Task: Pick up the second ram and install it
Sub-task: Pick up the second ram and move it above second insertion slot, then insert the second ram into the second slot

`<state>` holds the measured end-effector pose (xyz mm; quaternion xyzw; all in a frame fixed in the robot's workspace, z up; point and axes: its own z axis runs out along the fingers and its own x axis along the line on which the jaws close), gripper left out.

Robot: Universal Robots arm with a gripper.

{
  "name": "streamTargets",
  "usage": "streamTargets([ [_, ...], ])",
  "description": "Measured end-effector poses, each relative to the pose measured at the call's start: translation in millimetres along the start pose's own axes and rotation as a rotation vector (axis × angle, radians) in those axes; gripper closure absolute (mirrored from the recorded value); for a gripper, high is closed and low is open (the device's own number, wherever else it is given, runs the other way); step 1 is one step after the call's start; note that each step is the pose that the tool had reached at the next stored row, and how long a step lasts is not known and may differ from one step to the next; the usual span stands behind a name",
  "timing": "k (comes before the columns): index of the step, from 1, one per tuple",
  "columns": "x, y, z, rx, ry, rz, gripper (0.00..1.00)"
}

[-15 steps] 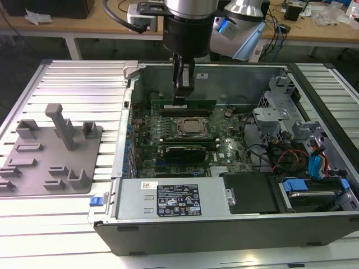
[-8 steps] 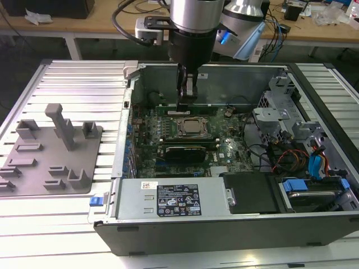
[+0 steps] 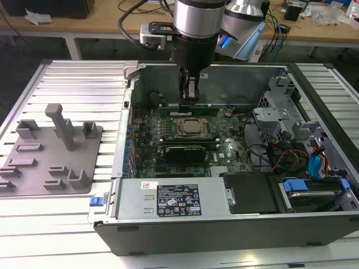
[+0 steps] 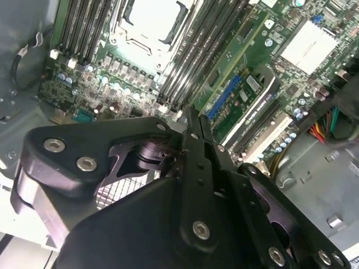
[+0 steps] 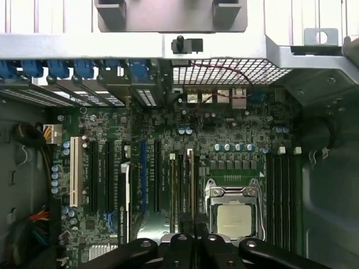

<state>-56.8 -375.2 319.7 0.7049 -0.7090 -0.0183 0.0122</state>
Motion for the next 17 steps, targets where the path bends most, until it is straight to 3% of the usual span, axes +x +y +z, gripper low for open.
streamTargets([
  [5,-3.4,-0.5,7.2,-0.0001,0.0001,0.001,0.91],
  [8,-11.8,-0.7,12.6,-0.0001,0.0000,0.001,0.91],
  [17,-12.5,-0.7,13.1,-0.0001,0.0000,0.001,0.91],
])
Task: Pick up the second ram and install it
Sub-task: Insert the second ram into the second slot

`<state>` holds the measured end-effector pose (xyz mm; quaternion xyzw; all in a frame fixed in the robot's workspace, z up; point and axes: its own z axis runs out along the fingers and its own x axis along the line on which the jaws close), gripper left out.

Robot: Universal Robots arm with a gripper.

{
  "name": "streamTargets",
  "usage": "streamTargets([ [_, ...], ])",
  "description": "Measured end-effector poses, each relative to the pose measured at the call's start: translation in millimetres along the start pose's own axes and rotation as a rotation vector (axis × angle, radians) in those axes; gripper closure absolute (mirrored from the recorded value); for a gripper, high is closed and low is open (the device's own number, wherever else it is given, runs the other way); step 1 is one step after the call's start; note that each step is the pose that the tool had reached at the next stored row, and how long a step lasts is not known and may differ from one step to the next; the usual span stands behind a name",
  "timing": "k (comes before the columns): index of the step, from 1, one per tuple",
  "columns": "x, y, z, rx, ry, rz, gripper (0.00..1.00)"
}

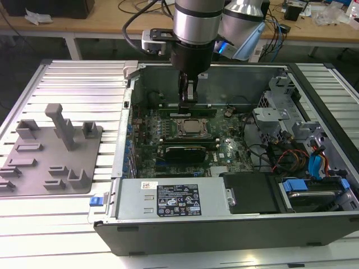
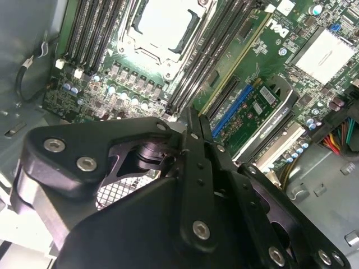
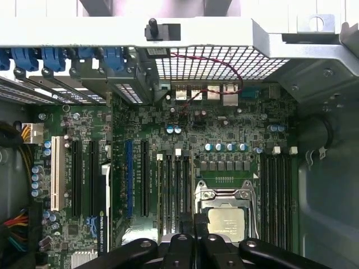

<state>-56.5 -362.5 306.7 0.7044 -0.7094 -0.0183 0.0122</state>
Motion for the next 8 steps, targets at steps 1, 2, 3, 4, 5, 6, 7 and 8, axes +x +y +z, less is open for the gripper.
streamTargets([
  [1,-0.1,0.0,0.0,0.0000,0.0000,0.000,0.91],
  [2,-0.1,0.0,0.1,0.0000,0.0000,0.000,0.91],
  [3,-0.1,0.0,0.1,0.0000,0.0000,0.000,0.91],
  [4,-0.2,0.0,0.1,0.0000,0.0000,0.000,0.91],
  [5,-0.3,-0.1,0.7,0.0001,-0.0002,0.000,0.91],
  [6,-0.2,-0.1,1.5,0.0000,0.0002,0.000,0.91],
  [7,-0.2,-0.1,2.4,0.0000,0.0001,0.000,0.91],
  [8,0.1,-0.1,4.2,0.0000,0.0001,0.000,0.91],
])
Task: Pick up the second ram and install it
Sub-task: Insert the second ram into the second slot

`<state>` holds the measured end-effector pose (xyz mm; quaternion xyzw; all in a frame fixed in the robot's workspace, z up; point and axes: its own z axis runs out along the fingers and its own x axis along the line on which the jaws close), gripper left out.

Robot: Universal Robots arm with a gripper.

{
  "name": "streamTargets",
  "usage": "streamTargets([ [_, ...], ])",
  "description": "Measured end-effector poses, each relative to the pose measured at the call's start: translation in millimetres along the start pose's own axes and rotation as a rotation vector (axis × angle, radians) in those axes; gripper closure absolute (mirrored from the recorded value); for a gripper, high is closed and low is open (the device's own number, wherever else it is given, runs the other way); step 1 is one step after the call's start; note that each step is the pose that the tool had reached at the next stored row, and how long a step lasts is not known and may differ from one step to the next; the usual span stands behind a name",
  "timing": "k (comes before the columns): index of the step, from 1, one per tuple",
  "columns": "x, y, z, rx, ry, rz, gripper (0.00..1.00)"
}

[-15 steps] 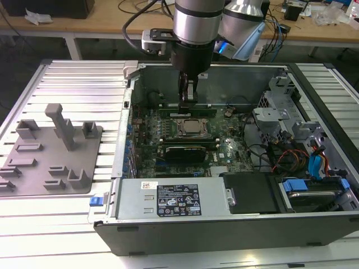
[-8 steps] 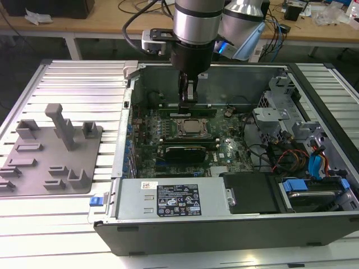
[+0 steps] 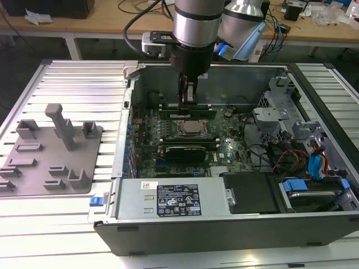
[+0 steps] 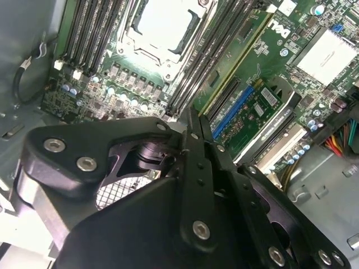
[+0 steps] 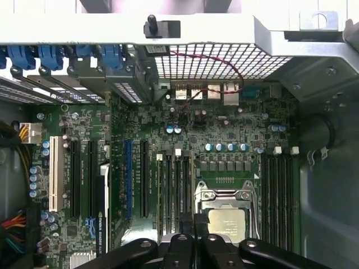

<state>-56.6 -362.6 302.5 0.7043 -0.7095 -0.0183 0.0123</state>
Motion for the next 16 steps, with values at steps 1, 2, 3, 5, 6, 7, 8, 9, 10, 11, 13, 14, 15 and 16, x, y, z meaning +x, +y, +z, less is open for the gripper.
streamTargets([
  [1,0.5,-0.1,1.8,0.0000,0.0000,0.000,0.91],
  [2,1.2,-0.2,4.0,0.0000,0.0000,0.000,0.91],
  [3,1.3,-0.3,6.1,-0.0001,0.0001,0.000,0.91],
  [5,2.1,-0.6,12.9,0.0000,0.0000,0.000,0.91],
  [6,2.3,-0.7,14.9,0.0001,-0.0001,0.000,0.91],
  [7,2.4,-0.8,17.4,0.0000,0.0000,0.000,0.91],
  [8,2.4,-1.0,20.9,0.0000,0.0000,0.000,0.91],
  [9,2.5,-1.1,24.5,-0.0001,0.0001,0.000,0.91],
  [10,2.5,-1.3,26.7,0.0000,0.0001,0.000,0.91],
  [11,2.5,-1.4,27.6,0.0000,0.0001,0.000,0.91],
  [13,2.5,-2.3,30.1,0.0000,0.0000,0.000,0.91],
  [14,2.5,-4.5,31.9,-0.0003,0.0001,0.000,0.91],
  [15,2.5,-6.2,33.6,-0.0003,0.0000,0.000,0.91],
  [16,2.7,-9.5,37.9,-0.0005,0.0000,0.000,0.91],
])
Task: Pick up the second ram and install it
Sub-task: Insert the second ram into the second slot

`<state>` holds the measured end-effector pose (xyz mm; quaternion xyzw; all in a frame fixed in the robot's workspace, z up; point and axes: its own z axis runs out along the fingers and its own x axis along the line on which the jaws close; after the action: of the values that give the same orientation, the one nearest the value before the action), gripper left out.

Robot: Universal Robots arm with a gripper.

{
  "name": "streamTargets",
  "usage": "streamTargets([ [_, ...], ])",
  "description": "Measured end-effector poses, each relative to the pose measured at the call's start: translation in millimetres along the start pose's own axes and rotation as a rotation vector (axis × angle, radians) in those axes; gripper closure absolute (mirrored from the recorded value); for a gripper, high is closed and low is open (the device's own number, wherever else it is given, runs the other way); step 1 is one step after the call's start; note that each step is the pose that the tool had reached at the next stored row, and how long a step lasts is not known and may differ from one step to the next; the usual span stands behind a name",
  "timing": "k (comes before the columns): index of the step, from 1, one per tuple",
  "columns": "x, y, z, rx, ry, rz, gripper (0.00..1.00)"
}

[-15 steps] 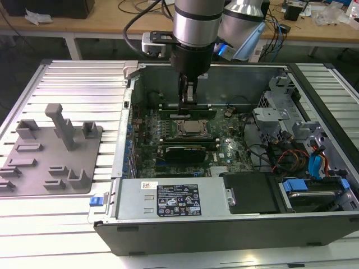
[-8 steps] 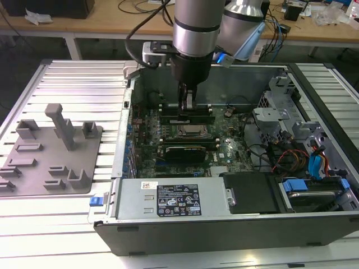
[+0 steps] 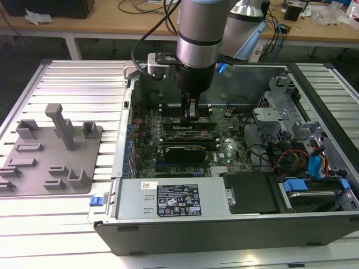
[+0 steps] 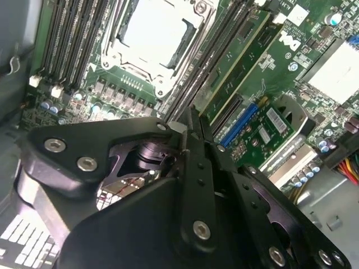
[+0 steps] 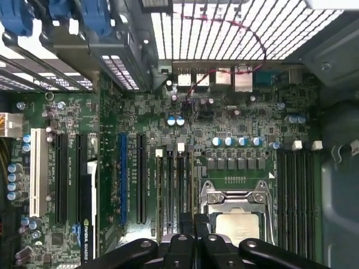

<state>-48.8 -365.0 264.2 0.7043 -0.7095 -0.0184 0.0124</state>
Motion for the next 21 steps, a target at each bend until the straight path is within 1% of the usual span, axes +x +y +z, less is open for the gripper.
streamTargets([
  [3,0.6,-2.2,4.9,-0.0002,0.0002,0.000,0.91],
  [6,4.9,-2.4,10.3,-0.0001,0.0001,0.000,0.91],
  [7,5.2,-2.5,12.8,-0.0001,0.0000,0.000,0.91],
  [9,5.2,-2.7,14.4,-0.0001,0.0000,0.000,0.91],
  [12,5.3,-2.9,19.5,-0.0001,0.0000,0.000,0.91],
  [21,5.7,-4.1,24.8,-0.0001,-0.0002,0.003,0.91],
])
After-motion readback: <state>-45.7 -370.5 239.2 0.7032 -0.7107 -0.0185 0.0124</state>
